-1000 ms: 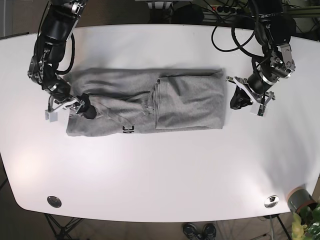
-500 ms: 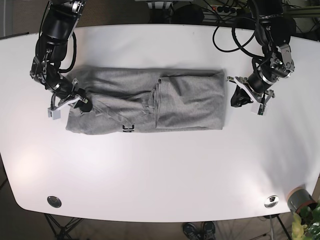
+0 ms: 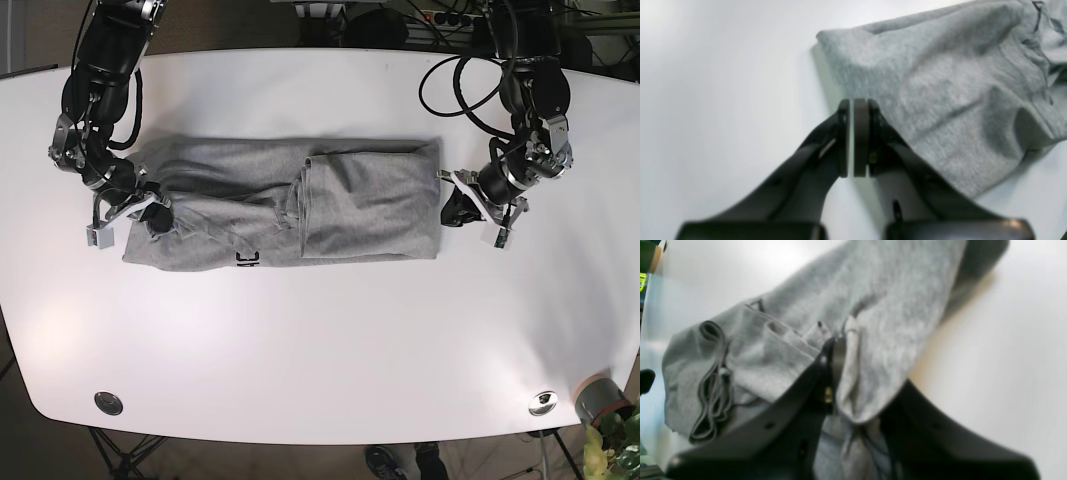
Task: Fold the T-shirt properly
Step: 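Grasp both ends of the folded strip with both grippers, then fold the strip ends inward with both grippers toward each other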
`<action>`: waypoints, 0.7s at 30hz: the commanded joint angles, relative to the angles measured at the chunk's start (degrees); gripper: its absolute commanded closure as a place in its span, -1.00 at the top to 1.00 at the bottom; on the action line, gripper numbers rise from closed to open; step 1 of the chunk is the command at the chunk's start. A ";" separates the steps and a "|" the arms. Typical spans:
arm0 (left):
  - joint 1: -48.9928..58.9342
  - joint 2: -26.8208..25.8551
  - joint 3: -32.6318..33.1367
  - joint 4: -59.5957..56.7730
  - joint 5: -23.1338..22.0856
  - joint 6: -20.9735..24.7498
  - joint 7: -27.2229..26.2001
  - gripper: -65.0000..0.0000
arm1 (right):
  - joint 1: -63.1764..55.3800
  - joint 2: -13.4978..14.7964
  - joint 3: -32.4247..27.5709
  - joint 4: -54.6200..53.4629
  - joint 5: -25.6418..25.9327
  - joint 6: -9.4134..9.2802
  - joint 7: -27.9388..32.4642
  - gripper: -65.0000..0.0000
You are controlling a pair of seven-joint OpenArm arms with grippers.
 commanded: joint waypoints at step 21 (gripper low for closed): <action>-6.16 1.26 9.30 -15.38 3.19 -0.06 -7.60 -1.00 | -4.68 -2.07 -13.41 25.02 -6.67 -4.84 0.32 -0.93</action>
